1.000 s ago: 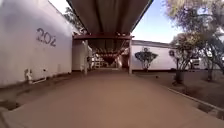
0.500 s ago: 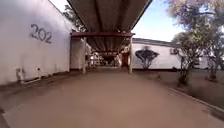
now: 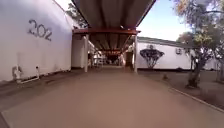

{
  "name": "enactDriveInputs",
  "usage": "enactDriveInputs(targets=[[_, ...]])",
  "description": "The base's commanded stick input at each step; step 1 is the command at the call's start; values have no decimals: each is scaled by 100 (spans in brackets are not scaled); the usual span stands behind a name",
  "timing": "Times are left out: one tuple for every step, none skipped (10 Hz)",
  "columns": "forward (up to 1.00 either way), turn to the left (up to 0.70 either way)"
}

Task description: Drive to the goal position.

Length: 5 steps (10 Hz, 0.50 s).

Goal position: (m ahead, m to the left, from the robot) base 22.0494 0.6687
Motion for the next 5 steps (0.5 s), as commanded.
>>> enactDriveInputs(targets=[[70, 0], [70, 0], [70, 0], [70, 0], [70, 0]])
